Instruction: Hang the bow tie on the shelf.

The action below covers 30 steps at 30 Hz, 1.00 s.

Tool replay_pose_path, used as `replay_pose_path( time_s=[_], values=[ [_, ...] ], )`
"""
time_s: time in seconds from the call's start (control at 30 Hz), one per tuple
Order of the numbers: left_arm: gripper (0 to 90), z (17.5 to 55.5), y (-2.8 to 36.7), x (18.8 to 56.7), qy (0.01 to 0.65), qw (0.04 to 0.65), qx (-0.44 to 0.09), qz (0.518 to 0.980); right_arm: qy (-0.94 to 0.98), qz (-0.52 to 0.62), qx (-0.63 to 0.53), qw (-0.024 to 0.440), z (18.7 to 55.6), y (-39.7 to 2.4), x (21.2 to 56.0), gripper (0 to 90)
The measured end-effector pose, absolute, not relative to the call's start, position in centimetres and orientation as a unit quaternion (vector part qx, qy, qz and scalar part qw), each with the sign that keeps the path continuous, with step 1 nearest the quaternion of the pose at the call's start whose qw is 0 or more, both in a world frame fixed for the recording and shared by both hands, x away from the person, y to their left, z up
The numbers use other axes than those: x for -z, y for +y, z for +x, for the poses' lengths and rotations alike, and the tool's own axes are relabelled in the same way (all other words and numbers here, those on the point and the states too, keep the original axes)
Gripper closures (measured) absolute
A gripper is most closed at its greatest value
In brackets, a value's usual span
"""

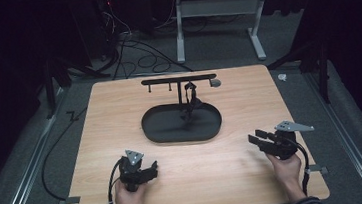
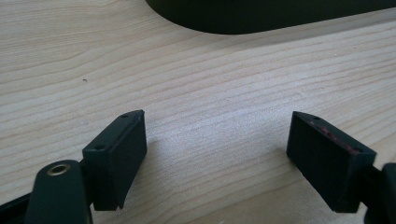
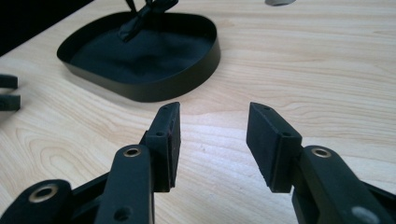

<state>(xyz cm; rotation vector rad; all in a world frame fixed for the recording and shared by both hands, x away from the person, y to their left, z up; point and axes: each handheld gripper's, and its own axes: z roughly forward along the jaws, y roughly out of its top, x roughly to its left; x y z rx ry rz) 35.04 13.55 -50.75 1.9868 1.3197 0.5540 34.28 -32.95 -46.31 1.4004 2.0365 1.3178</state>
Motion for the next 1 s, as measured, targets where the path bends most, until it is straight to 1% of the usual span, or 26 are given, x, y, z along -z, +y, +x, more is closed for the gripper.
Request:
replay_pose_path(
  time_s=[0.3,0.47,0.83,1.0],
  values=[
    [20.3,35.0,13.5,50.8,0.507,0.34,-0.213,0.763,0.73,0.483,-0.451,0.174,34.2,-32.2,46.4,57.1],
    [20.3,35.0,13.5,50.8,0.507,0.34,-0.213,0.763,0.741,0.482,-0.437,0.169,34.4,-31.6,47.3,57.5],
    [20.3,35.0,13.5,50.8,0.507,0.339,-0.213,0.763,0.749,0.477,-0.43,0.162,34.9,-30.6,48.2,57.9],
    [20.2,35.0,13.5,50.8,0.507,0.339,-0.213,0.763,0.761,0.469,-0.418,0.161,35.1,-29.3,48.5,58.1]
  ],
)
